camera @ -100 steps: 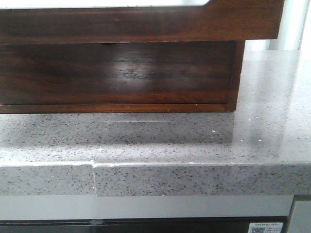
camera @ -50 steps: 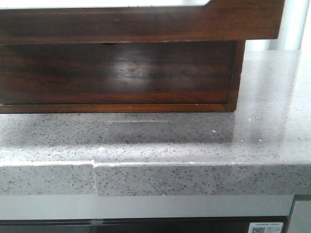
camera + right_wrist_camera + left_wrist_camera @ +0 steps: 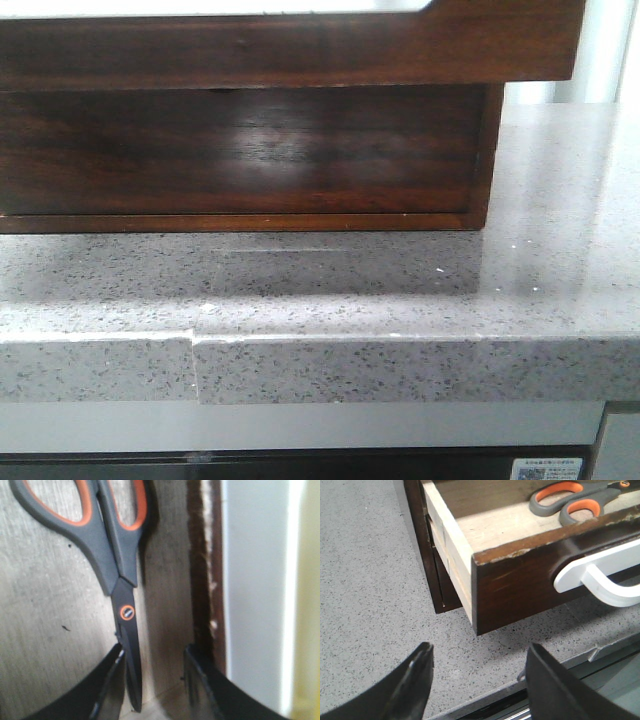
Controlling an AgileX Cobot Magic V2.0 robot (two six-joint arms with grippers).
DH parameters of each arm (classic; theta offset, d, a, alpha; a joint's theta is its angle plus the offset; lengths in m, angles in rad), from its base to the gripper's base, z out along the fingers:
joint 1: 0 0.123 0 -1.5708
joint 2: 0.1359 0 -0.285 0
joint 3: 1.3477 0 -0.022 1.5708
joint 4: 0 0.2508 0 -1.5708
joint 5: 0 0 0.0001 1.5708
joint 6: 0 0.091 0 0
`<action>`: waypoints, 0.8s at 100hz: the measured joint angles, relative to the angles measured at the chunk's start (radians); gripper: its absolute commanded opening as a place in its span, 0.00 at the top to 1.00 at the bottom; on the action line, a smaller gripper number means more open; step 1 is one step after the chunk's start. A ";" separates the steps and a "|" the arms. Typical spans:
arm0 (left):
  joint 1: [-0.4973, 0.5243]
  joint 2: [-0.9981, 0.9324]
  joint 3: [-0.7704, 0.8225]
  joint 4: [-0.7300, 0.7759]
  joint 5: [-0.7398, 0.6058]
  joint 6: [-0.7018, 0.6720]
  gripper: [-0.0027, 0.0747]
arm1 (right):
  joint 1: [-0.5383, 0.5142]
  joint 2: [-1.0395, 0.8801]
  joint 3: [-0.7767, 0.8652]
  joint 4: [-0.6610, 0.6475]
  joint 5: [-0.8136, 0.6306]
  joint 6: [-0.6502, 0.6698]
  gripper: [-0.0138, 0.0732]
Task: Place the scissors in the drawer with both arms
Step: 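Lower the scissors into the drawer and open the right gripper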
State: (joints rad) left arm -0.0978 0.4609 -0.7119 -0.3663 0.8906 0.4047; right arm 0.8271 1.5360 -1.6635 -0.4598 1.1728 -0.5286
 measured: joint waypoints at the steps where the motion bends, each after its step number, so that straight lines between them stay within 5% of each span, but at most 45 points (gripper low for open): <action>1: 0.000 0.000 0.000 0.002 0.000 0.000 0.46 | 0.000 -0.003 0.000 0.002 0.000 0.002 0.54; 42: 0.000 0.000 0.000 0.003 0.000 0.000 0.46 | -0.059 -0.274 0.027 0.131 -0.005 0.144 0.54; 80: 0.000 0.000 0.005 0.003 -0.001 0.000 0.46 | -0.374 -0.681 0.514 0.133 -0.288 0.493 0.54</action>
State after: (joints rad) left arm -0.0978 0.4609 -0.7069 -0.3631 0.8895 0.4047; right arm 0.4529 0.8551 -1.1493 -0.3267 0.8848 -0.0352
